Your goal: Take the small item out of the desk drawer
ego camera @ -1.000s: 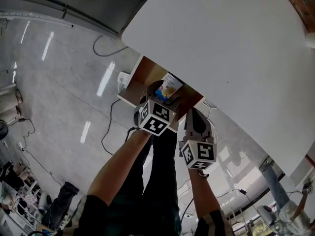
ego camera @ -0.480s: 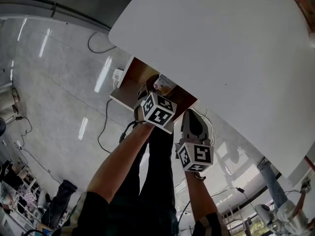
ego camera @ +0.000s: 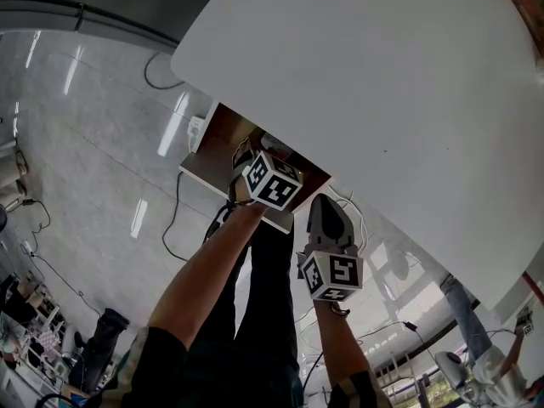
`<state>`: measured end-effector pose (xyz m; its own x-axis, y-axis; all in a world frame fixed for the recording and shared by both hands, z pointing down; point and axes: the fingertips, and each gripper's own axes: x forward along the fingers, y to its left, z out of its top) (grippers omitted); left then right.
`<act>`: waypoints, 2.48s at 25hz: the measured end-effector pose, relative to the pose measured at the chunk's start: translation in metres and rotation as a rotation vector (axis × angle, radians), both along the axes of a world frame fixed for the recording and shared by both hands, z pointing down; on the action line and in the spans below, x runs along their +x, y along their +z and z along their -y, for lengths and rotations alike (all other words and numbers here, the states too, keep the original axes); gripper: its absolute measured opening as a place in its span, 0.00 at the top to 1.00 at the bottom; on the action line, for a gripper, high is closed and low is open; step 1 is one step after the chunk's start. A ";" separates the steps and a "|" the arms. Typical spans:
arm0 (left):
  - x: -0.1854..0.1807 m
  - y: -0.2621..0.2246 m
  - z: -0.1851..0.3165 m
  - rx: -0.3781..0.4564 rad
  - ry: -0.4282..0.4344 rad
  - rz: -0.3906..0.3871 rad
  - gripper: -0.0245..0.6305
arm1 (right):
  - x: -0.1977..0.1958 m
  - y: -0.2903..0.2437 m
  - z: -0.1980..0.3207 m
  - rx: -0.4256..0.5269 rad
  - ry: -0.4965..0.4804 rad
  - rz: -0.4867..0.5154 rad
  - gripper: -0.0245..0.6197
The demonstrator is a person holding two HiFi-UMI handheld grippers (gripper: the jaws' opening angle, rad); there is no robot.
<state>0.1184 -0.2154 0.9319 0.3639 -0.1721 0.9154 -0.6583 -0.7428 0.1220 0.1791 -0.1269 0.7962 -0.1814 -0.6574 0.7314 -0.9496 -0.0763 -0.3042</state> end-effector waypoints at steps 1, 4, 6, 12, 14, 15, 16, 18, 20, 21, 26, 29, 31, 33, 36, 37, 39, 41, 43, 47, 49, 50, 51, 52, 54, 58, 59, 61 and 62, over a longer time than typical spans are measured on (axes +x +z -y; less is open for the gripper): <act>0.000 0.003 -0.001 -0.004 -0.002 0.012 0.28 | 0.001 0.002 -0.001 -0.004 0.006 0.001 0.92; -0.003 0.008 0.001 -0.010 -0.023 0.036 0.28 | 0.002 0.005 -0.004 -0.010 0.014 0.005 0.92; -0.004 0.011 0.002 -0.015 -0.034 0.046 0.28 | 0.003 0.004 -0.005 -0.012 0.011 0.005 0.93; -0.006 0.016 0.002 -0.040 -0.042 0.061 0.28 | 0.008 0.004 -0.006 -0.002 0.035 0.014 0.93; -0.007 0.018 0.002 -0.036 -0.037 0.074 0.29 | 0.008 0.006 -0.007 -0.010 0.033 0.011 0.92; -0.008 0.019 0.002 -0.031 -0.033 0.085 0.29 | 0.009 0.006 -0.008 -0.015 0.033 0.010 0.92; -0.008 0.021 0.001 -0.025 -0.029 0.097 0.29 | 0.009 0.006 -0.008 -0.018 0.035 0.009 0.93; -0.007 0.022 0.001 -0.017 -0.027 0.111 0.29 | 0.010 0.006 -0.009 -0.019 0.042 0.012 0.93; -0.007 0.022 0.001 -0.016 -0.029 0.112 0.29 | 0.011 0.006 -0.010 -0.017 0.045 0.015 0.92; -0.006 0.023 0.001 -0.016 -0.029 0.112 0.29 | 0.011 0.006 -0.010 -0.017 0.045 0.016 0.92; -0.009 0.021 0.001 -0.012 -0.037 0.116 0.29 | 0.011 0.006 -0.011 -0.020 0.044 0.020 0.92; -0.009 0.020 0.001 -0.015 -0.050 0.112 0.29 | 0.011 0.006 -0.011 -0.009 0.039 0.022 0.93; -0.011 0.018 0.002 -0.017 -0.066 0.097 0.29 | 0.010 0.006 -0.010 -0.007 0.041 0.020 0.93; -0.012 0.013 0.004 -0.016 -0.077 0.074 0.29 | 0.007 0.006 -0.009 -0.004 0.036 0.017 0.92; -0.018 -0.003 0.004 -0.004 -0.091 0.041 0.29 | 0.002 0.000 -0.009 -0.019 -0.003 -0.001 0.92; -0.020 -0.011 0.004 0.007 -0.091 0.032 0.29 | -0.001 -0.003 -0.009 -0.022 -0.010 -0.002 0.92; -0.026 -0.024 0.006 0.031 -0.090 0.016 0.29 | -0.008 -0.012 -0.006 -0.021 -0.016 -0.002 0.93; -0.031 -0.035 0.009 0.045 -0.095 0.003 0.29 | -0.012 -0.017 -0.001 -0.005 -0.025 -0.004 0.92; -0.035 -0.044 0.011 0.056 -0.101 -0.009 0.29 | -0.017 -0.022 0.004 0.020 -0.031 -0.001 0.92; -0.047 -0.068 0.012 0.072 -0.132 -0.029 0.29 | -0.027 -0.039 0.012 0.043 -0.056 -0.013 0.92; -0.053 -0.078 0.009 0.077 -0.139 -0.034 0.29 | -0.032 -0.048 0.014 0.043 -0.062 -0.010 0.93; -0.054 -0.081 0.008 0.080 -0.138 -0.033 0.29 | -0.033 -0.050 0.014 0.042 -0.065 -0.010 0.92; -0.055 -0.083 0.009 0.083 -0.136 -0.033 0.29 | -0.033 -0.053 0.015 0.042 -0.066 -0.012 0.92; -0.056 -0.086 0.010 0.087 -0.134 -0.033 0.29 | -0.033 -0.057 0.016 0.043 -0.068 -0.013 0.93; -0.060 -0.098 0.012 0.093 -0.133 -0.036 0.29 | -0.033 -0.070 0.018 0.051 -0.073 -0.019 0.93; -0.073 -0.145 0.005 0.103 -0.136 -0.048 0.29 | -0.036 -0.108 0.009 0.056 -0.062 -0.035 0.92; -0.077 -0.156 0.004 0.108 -0.137 -0.052 0.29 | -0.038 -0.115 0.009 0.058 -0.060 -0.039 0.92; -0.082 -0.175 0.004 0.118 -0.135 -0.061 0.29 | -0.040 -0.127 0.009 0.064 -0.060 -0.046 0.92; -0.083 -0.184 0.004 0.124 -0.133 -0.067 0.29 | -0.042 -0.133 0.009 0.067 -0.061 -0.049 0.93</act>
